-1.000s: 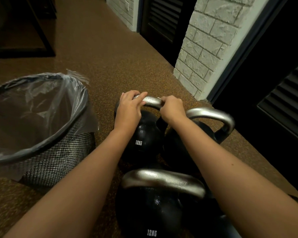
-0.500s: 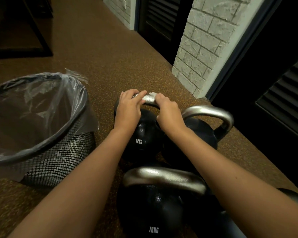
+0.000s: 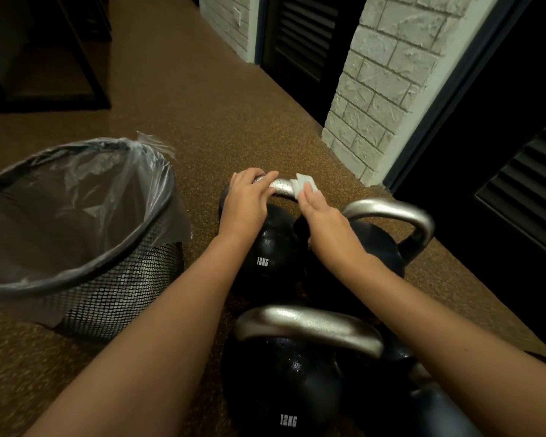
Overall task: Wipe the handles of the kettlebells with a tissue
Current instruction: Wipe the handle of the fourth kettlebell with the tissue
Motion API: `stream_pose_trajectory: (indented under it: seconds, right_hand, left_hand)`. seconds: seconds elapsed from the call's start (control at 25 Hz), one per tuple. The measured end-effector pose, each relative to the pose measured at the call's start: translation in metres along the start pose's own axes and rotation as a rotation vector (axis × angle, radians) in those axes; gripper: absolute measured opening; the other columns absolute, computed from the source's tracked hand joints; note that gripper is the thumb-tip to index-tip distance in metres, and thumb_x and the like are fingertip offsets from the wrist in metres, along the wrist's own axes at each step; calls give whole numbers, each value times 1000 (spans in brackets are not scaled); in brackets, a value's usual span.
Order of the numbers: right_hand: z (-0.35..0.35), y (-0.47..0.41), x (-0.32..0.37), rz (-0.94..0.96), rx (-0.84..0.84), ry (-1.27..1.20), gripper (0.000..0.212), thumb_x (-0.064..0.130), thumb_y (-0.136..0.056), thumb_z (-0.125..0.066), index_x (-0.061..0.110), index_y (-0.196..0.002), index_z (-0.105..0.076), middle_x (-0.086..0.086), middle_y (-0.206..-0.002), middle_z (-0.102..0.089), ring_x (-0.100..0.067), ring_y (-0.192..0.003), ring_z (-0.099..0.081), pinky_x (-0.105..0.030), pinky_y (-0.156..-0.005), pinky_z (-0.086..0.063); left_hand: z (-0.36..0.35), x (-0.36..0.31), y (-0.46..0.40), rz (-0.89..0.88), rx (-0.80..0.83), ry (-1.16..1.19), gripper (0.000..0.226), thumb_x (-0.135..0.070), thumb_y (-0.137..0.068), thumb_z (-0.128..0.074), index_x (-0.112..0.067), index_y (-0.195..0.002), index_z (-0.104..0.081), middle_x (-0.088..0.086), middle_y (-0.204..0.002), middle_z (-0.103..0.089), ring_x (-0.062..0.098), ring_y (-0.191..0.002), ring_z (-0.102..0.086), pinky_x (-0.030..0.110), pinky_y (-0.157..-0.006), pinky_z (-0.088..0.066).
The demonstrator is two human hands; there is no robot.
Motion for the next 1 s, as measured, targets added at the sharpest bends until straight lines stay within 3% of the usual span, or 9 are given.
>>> stream_pose_trajectory:
  seconds: [0.28, 0.36, 0.48, 0.6, 0.68, 0.8, 0.88, 1.0]
  right_hand:
    - [-14, 15, 1, 65, 4, 54, 64, -7, -92, -34, 6, -149, -6, 1, -158, 12, -21, -146, 1, -41, -107, -37]
    - [-14, 13, -4, 46, -3, 42, 66, -8, -91, -34, 6, -149, -6, 2, -158, 13, -21, -146, -3, -42, -105, -39]
    - [-10, -1, -2, 19, -61, -39, 65, -6, -90, -35, 6, -149, -10, 1, -158, 8, -31, -140, -25, -44, -98, -44]
    - [-12, -6, 1, 61, -52, 8, 63, -8, -89, -37, 6, -147, -18, -3, -159, 4, -29, -144, -13, -43, -101, -42]
    - [-12, -2, -1, 125, -82, -39, 70, -12, -85, -41, 14, -148, -24, -3, -159, -4, -27, -146, -8, -41, -107, -36]
    - [-1, -6, -7, 45, -217, -374, 79, -16, -78, -47, 23, -145, -31, -3, -151, -32, -24, -140, -28, -29, -111, -29]
    - [10, -20, -12, -116, -230, -465, 67, -12, -81, -45, 21, -139, -43, -5, -140, -49, -22, -130, -44, -19, -103, -30]
    - [19, -49, -14, -245, -79, -365, 48, 1, -89, -49, 21, -132, -52, -7, -130, -58, -24, -119, -51, -24, -97, -37]
  left_hand:
    - [2, -1, 0, 11, 14, 21, 32, -10, -91, -54, -13, -122, -61, 10, -114, -58, 25, -110, -49, 49, -103, -36]
    - [2, 0, 1, 9, 14, 22, 32, -11, -91, -54, -14, -122, -61, 9, -114, -58, 25, -110, -49, 50, -102, -37]
    - [1, 0, 0, -5, 7, 9, 31, -11, -91, -54, -14, -121, -61, 10, -113, -58, 26, -109, -49, 51, -101, -38]
    - [0, 1, 1, -6, 3, 2, 31, -10, -91, -54, -14, -121, -61, 10, -113, -58, 26, -109, -49, 51, -101, -38]
    - [1, 1, 2, -13, -3, 7, 31, -10, -91, -54, -14, -121, -62, 10, -113, -58, 26, -108, -50, 50, -100, -39]
    - [2, 1, 1, 5, 4, 3, 32, -11, -91, -54, -15, -122, -61, 9, -115, -57, 26, -110, -48, 42, -100, -40]
    - [2, 1, 2, 18, 14, 21, 33, -12, -92, -54, -17, -124, -60, 7, -117, -56, 23, -112, -47, 43, -101, -39]
    - [6, 2, 0, 18, 47, 33, 34, -14, -92, -53, -18, -126, -58, 4, -121, -56, 20, -117, -46, 46, -108, -32]
Point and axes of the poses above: each hand's wrist, its own y-axis away from the middle knuckle, its own z-axis out of the back of the hand, x = y × z, the point moved 3 cm from there along -y, towards the middle knuckle
